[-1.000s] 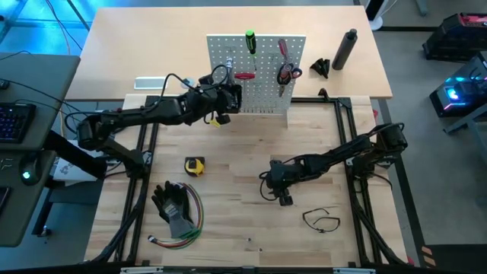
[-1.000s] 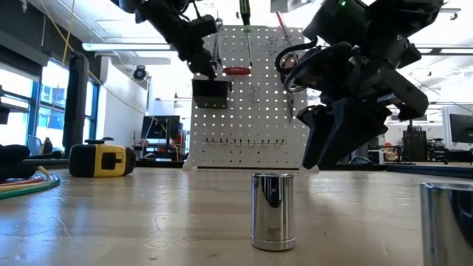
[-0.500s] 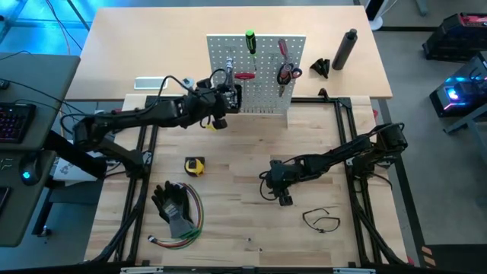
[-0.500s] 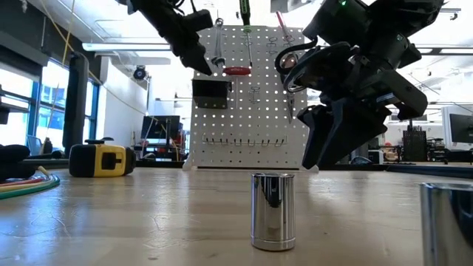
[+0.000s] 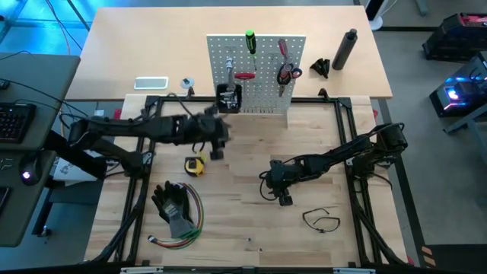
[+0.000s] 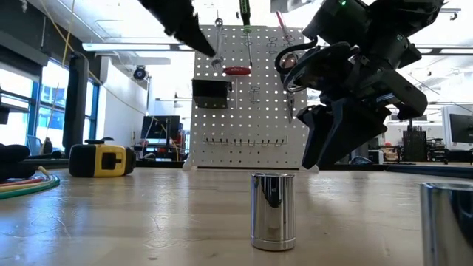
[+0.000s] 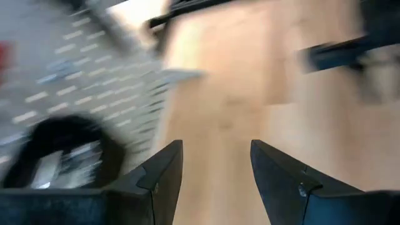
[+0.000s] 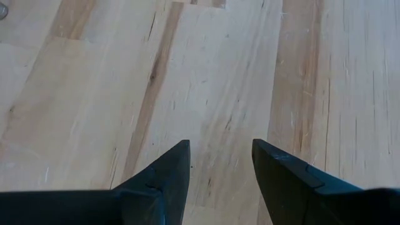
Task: Hang tools onto peg board
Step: Put the silver socket into the black bin on the white peg board
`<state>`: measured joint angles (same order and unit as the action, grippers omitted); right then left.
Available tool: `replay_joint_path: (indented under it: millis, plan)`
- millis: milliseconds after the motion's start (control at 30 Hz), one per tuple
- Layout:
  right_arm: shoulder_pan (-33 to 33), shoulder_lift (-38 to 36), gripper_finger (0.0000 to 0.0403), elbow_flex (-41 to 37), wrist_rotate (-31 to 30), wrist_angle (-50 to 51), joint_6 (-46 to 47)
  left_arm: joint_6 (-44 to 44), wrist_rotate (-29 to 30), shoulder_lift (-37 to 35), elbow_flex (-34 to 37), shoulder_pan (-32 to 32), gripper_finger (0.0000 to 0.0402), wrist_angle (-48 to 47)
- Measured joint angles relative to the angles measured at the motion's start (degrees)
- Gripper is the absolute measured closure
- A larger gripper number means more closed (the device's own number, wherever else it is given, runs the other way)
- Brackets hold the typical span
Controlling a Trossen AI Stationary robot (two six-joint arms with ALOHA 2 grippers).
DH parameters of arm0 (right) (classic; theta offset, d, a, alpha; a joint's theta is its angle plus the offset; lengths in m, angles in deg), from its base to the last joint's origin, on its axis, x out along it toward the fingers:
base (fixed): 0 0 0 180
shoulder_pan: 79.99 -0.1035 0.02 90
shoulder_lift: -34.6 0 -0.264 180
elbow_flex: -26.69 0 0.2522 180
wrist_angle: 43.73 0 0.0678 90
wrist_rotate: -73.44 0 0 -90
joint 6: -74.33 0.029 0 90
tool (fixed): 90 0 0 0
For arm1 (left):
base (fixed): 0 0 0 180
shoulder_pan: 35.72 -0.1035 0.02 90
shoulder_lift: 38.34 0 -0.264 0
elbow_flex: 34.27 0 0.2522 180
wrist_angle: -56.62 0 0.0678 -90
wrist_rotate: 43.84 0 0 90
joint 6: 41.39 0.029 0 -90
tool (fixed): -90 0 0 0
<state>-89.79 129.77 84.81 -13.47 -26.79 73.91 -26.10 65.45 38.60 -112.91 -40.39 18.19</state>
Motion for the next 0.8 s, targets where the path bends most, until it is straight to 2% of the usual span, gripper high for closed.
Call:
replay_joint_path:
  millis: [133,300,533,800]
  plan:
    - [0.00,0.00,0.0235,0.00,0.00,-0.35,0.00,-3.57,-5.42,0.49,0.00,6.42,0.0220,0.66]
    - [0.00,0.00,0.0235,0.00,0.00,-1.14,0.00,-8.13,-8.48,3.06,0.22,14.88,0.0220,2.91]
    - [0.00,0.00,0.0235,0.00,0.03,-1.79,0.28,-11.06,-10.06,12.59,1.38,24.73,0.0220,10.81]
    - [-1.83,0.00,0.0235,0.00,0.07,-2.01,0.46,-15.73,-10.22,23.90,1.40,30.55,0.0220,19.98]
